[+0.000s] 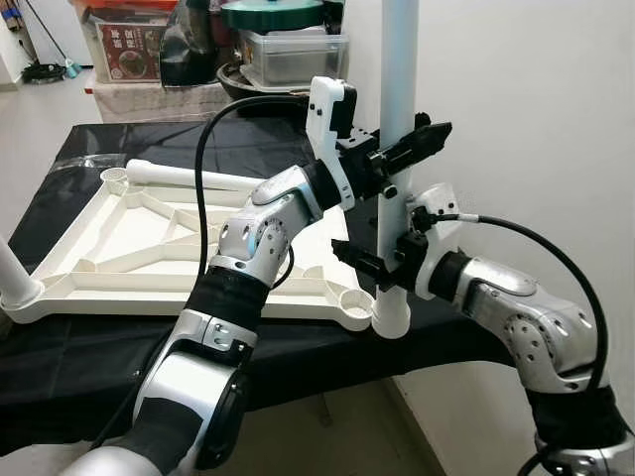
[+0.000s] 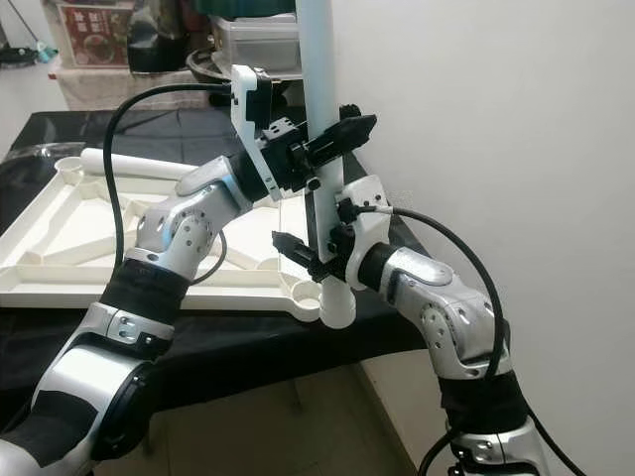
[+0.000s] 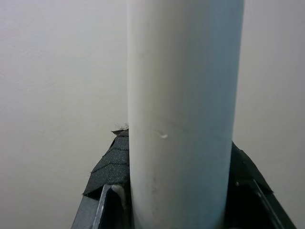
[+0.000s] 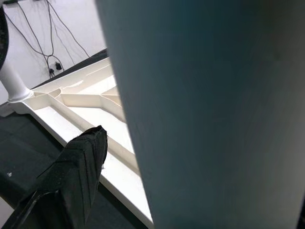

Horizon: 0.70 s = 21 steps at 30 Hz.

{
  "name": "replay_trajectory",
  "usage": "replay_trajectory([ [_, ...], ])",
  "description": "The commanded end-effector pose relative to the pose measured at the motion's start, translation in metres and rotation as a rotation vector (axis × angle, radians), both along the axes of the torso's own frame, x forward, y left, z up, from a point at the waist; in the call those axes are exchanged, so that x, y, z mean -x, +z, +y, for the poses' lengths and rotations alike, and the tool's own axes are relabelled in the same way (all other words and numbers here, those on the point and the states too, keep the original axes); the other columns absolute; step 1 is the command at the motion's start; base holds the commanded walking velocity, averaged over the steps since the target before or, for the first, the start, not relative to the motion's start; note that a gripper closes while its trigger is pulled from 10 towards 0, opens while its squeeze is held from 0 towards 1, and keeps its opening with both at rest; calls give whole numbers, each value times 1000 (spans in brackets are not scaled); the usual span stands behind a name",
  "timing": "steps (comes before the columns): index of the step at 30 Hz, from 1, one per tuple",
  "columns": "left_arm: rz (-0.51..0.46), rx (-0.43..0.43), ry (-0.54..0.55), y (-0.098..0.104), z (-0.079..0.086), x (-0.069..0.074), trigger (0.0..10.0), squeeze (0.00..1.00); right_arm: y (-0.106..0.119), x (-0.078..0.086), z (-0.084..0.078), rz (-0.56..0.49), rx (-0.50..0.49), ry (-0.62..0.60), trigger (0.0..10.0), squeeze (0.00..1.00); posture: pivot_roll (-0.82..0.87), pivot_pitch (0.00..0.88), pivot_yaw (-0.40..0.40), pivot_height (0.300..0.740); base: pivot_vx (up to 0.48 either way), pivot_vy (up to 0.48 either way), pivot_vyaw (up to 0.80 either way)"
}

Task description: Building children table

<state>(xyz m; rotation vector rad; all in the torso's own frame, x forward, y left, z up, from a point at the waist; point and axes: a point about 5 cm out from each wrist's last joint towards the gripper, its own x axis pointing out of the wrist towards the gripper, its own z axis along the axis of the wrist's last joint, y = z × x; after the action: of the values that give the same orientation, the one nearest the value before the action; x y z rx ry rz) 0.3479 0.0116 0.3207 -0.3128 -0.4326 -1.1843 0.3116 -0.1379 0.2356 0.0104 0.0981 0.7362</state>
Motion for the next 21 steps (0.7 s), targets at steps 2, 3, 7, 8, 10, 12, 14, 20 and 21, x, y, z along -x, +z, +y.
replay_trajectory([
  [2,-2,15,-28,0,-6,4,10000,0,2,-3,2,-2,7,-10,10000,0,103,0,-59,740,0,0,0],
  [3,-1,14,-29,0,-7,4,10000,0,2,-4,3,-1,6,-12,10000,0,103,0,-59,740,0,0,0],
  [7,1,15,-31,0,-7,4,10000,0,3,-4,3,0,5,-11,10000,0,103,0,-59,740,0,0,0],
  [8,1,15,-31,0,-7,4,10000,0,3,-4,3,0,5,-11,10000,0,103,0,-59,740,0,0,0],
  [10,1,15,-30,-1,-7,4,10000,0,2,-5,3,0,4,-13,0,0,104,0,-59,740,0,0,0],
  [12,1,16,-31,-1,-7,4,10000,0,2,-6,3,0,3,-16,0,0,104,0,-59,740,0,0,0],
  [14,1,16,-31,-1,-7,4,10000,0,2,-6,3,0,3,-16,0,0,104,0,-59,740,0,0,0],
  [20,14,10,-30,-1,-8,4,10000,0,4,-7,4,-5,-6,-19,0,0,101,0,-58,740,0,0,0],
  [21,26,4,-29,-2,-8,3,10000,0,4,-7,4,-6,-7,-19,0,0,101,0,-58,740,0,0,0],
])
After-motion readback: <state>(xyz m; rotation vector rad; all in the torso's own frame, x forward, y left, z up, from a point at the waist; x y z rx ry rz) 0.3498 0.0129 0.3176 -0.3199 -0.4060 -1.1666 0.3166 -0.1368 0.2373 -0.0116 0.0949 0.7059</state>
